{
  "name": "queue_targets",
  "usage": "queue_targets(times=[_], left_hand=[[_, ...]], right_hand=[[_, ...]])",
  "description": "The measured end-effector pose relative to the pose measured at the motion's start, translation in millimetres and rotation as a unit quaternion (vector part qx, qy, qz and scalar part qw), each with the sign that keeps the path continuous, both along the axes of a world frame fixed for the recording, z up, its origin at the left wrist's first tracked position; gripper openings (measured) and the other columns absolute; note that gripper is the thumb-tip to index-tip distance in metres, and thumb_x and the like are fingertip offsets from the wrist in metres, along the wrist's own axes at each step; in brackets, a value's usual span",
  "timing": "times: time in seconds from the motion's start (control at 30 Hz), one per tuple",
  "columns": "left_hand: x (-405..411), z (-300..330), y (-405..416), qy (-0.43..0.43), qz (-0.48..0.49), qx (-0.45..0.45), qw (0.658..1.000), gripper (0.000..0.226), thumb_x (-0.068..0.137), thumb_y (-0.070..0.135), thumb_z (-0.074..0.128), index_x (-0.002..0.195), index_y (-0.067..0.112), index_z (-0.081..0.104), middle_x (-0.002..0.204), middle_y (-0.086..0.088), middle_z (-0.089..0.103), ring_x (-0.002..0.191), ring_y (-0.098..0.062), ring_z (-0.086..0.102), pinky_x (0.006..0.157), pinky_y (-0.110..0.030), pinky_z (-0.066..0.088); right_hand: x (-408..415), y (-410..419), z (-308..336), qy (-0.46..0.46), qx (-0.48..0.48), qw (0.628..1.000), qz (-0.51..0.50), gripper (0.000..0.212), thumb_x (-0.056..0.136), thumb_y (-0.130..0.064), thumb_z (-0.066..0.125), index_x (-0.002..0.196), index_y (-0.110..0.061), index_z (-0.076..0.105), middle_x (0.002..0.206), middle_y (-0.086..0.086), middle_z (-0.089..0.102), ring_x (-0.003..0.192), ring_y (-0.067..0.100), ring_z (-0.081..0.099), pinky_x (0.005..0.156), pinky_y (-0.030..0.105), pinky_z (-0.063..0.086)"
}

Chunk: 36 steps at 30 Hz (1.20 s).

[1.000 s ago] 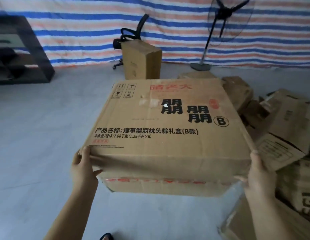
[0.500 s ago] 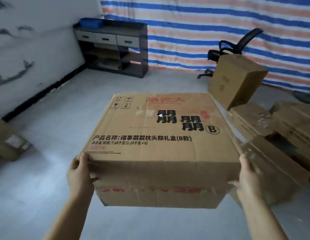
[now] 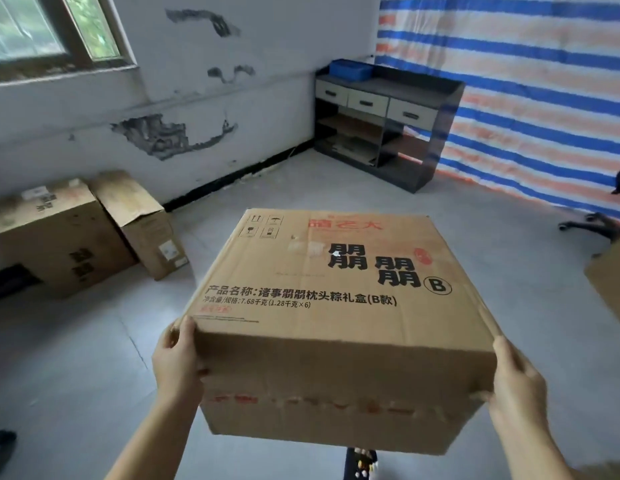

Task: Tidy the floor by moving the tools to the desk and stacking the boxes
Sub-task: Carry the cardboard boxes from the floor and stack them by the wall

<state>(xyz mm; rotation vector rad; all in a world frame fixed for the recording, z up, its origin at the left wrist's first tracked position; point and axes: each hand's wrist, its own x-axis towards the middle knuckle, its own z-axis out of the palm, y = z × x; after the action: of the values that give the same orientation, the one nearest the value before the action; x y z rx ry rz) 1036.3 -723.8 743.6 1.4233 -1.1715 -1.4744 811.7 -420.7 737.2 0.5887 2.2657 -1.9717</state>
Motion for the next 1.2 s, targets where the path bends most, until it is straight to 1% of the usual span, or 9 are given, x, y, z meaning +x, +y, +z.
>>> queue_targets(times=[0.07,0.13,0.2,0.43,0.53,0.63,0.73,1.1,1.2], left_hand=[[-24,-5,-19,0.001,0.022,-0.002,1.000,0.024,0.094,0.032,0.050,0.105,0.013,0.060,0.101,-0.005,0.055,0.093,-0.022,0.048,0.065,-0.034,0.039],[-48,-8,-34,0.001,0.046,-0.003,0.999,0.024,0.094,0.032,0.049,0.105,0.014,0.061,0.103,-0.006,0.057,0.095,-0.022,0.049,0.072,-0.036,0.040],[-74,-4,-48,0.006,0.066,-0.002,0.998,0.026,0.095,0.034,0.048,0.105,0.014,0.060,0.103,-0.006,0.057,0.095,-0.024,0.050,0.067,-0.036,0.041],[-139,1,-107,0.005,0.152,0.002,0.988,0.027,0.096,0.037,0.046,0.107,0.015,0.058,0.102,-0.008,0.053,0.090,-0.027,0.048,0.066,-0.042,0.044],[-156,1,-143,0.017,0.181,-0.006,0.983,0.029,0.097,0.035,0.045,0.106,0.010,0.058,0.098,-0.010,0.053,0.087,-0.028,0.044,0.068,-0.039,0.038],[-171,-1,-185,0.030,0.210,-0.006,0.977,0.026,0.098,0.032,0.045,0.104,0.009,0.056,0.095,-0.008,0.051,0.088,-0.027,0.042,0.070,-0.038,0.035],[-188,-4,-237,0.045,0.234,-0.011,0.971,0.025,0.098,0.030,0.045,0.108,0.010,0.056,0.102,-0.008,0.052,0.095,-0.024,0.044,0.074,-0.038,0.037],[-248,-3,-439,0.054,0.242,0.009,0.969,0.019,0.098,0.028,0.047,0.105,0.014,0.056,0.091,-0.001,0.054,0.097,-0.020,0.047,0.076,-0.037,0.040],[-270,-8,-482,0.053,0.249,0.008,0.967,0.019,0.098,0.028,0.047,0.106,0.013,0.057,0.098,-0.003,0.056,0.097,-0.020,0.047,0.075,-0.038,0.040]], right_hand=[[-42,-32,-3,0.004,0.006,1.000,0.022,0.037,0.093,-0.039,0.053,0.119,-0.014,0.063,0.116,0.008,0.060,0.097,0.030,0.056,0.054,0.033,0.056],[-85,-63,0,-0.003,0.005,0.999,0.046,0.039,0.093,-0.038,0.054,0.121,-0.012,0.061,0.117,0.008,0.058,0.096,0.032,0.054,0.071,0.047,0.059],[-125,-94,8,-0.011,-0.004,0.997,0.074,0.041,0.093,-0.038,0.054,0.122,-0.011,0.060,0.117,0.008,0.057,0.098,0.033,0.053,0.087,0.054,0.051],[-234,-207,22,0.009,-0.007,0.988,0.156,0.042,0.093,-0.037,0.055,0.123,-0.008,0.060,0.122,0.012,0.059,0.100,0.030,0.055,0.085,0.040,0.047],[-261,-262,23,0.013,-0.001,0.982,0.191,0.043,0.093,-0.038,0.054,0.125,-0.009,0.059,0.115,0.010,0.059,0.102,0.034,0.056,0.084,0.042,0.049],[-281,-318,20,0.010,0.007,0.976,0.220,0.043,0.094,-0.040,0.053,0.125,-0.010,0.058,0.120,0.013,0.058,0.105,0.037,0.055,0.089,0.048,0.049],[-297,-381,16,0.016,0.006,0.971,0.236,0.044,0.094,-0.041,0.051,0.124,-0.010,0.058,0.121,0.013,0.058,0.105,0.037,0.055,0.092,0.054,0.049],[-366,-585,21,0.007,0.014,0.972,0.233,0.044,0.093,-0.039,0.054,0.125,-0.009,0.058,0.117,0.011,0.060,0.108,0.036,0.057,0.096,0.052,0.047],[-391,-632,18,0.009,0.008,0.971,0.238,0.043,0.094,-0.038,0.054,0.126,-0.010,0.058,0.117,0.010,0.060,0.109,0.034,0.057,0.097,0.052,0.046]])
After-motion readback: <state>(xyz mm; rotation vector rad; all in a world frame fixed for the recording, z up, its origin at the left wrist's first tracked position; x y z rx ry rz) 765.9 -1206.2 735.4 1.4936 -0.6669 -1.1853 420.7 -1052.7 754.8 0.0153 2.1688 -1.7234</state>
